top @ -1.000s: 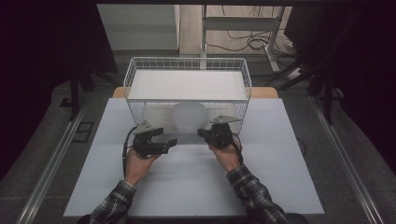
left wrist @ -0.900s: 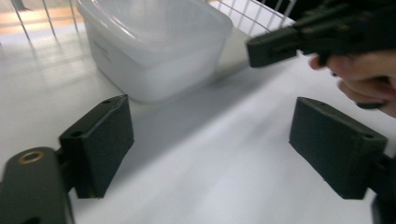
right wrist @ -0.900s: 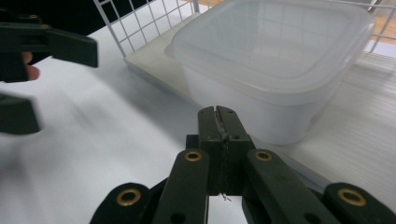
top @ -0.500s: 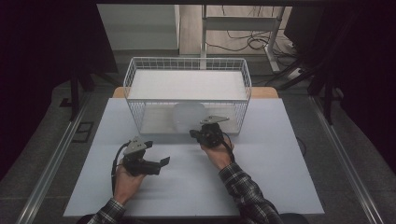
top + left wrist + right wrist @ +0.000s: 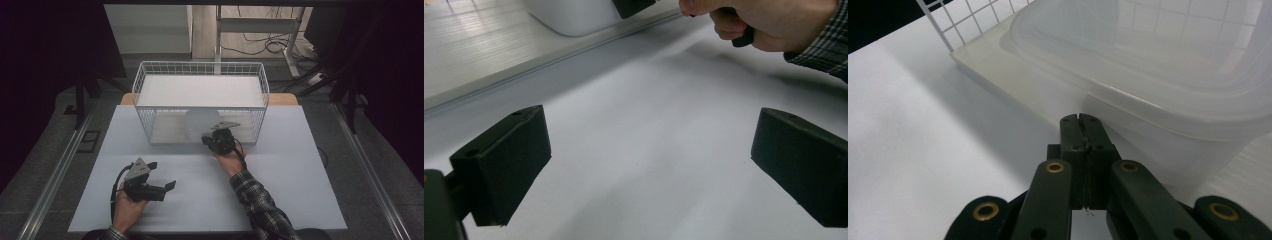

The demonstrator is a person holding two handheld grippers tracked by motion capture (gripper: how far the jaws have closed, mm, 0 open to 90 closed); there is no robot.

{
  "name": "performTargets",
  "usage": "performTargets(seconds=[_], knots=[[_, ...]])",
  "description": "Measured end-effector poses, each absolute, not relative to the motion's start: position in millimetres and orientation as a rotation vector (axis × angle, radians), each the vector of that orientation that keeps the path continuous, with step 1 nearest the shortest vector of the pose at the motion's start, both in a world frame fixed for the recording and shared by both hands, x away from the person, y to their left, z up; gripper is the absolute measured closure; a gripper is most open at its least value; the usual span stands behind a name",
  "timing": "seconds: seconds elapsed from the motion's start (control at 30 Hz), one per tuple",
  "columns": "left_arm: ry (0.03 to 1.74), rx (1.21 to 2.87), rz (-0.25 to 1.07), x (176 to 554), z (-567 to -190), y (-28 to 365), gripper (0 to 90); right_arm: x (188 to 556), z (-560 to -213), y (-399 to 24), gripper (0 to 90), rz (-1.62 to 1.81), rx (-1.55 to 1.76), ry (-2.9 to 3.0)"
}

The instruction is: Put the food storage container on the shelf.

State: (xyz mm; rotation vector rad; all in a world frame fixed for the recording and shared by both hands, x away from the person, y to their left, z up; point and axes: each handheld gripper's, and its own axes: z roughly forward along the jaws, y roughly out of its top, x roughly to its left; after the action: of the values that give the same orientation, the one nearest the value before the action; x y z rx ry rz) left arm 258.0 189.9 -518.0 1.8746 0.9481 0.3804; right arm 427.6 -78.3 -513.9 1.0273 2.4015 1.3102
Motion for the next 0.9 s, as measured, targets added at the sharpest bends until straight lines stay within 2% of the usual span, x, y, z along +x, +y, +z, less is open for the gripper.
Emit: performTargets(seconds=[0.63, 0.77, 0.9], knots=[[0.946, 1.890, 0.377, 257, -520, 191, 2.2, 441, -515, -70, 88.2, 1.285, 1.050, 2.363], [0.942, 1.900, 0.382, 257, -520, 190, 2.0, 436, -512, -71, 79.1, 1.302, 1.040, 2.369], [0.940, 1.904, 0.382, 257, -520, 190, 1.7, 429, -508, -72, 60.9, 1.330, 1.018, 2.399]])
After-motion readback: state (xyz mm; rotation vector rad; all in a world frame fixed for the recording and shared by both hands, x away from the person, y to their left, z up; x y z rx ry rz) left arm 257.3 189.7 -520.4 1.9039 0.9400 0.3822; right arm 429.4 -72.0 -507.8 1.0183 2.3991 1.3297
